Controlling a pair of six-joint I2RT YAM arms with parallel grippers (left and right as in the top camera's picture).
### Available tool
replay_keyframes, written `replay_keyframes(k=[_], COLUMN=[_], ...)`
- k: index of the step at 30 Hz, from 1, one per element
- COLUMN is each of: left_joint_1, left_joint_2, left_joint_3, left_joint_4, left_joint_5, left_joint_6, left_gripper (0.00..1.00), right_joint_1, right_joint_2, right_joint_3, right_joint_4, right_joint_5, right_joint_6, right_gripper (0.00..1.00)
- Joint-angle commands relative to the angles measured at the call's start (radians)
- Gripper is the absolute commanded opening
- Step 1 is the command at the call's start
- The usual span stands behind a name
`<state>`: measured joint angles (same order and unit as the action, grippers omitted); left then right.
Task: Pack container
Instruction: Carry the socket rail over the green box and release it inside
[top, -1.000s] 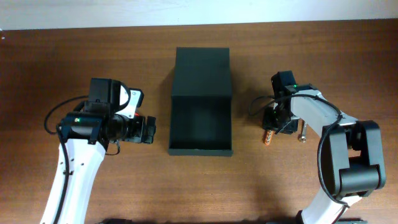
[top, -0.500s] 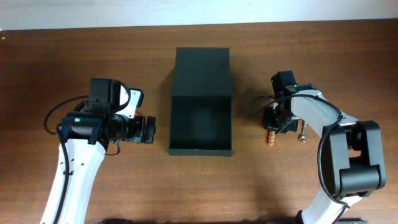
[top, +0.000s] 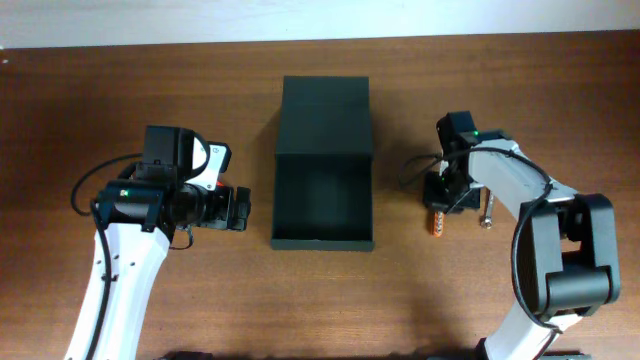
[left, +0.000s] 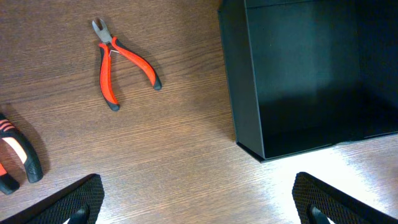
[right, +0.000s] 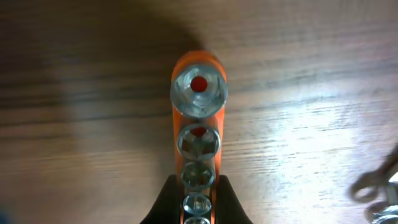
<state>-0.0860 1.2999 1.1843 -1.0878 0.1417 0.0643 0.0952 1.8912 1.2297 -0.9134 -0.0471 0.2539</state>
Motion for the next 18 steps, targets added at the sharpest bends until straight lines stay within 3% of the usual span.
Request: replay_keyframes(k=[1, 10, 14, 18], left_joint_1=[-0.005, -0.005, 0.024, 0.133], left_joint_2=[-0.002, -0.002, -0.002, -0.003], left_joint_3=[0.018, 0.018, 0.021, 0.050], left_joint_4=[0.003, 0.017, 0.030, 0.034], left_joint_5=[-0.007, -0.055, -0.106, -0.093], left_joint_6=[0.020, 0.019, -0.038, -0.095], left_gripper=[0.99, 0.99, 0.99, 0.99], right_joint_1=[0.029, 0.261, 0.387, 0.482], right_joint_2=[-0.131, -0.204, -0.201, -0.199], right_joint_3=[0.161, 0.420, 0.420, 0.416], right_joint_4=[-0.059, -0.355, -0.371, -0.336], right_joint_5=[-0.076, -0.076, -0.076, -0.076], right_joint_6=[-0.200, -0.733, -0.827, -0.827], right_gripper=[0.04, 0.04, 0.04, 0.04])
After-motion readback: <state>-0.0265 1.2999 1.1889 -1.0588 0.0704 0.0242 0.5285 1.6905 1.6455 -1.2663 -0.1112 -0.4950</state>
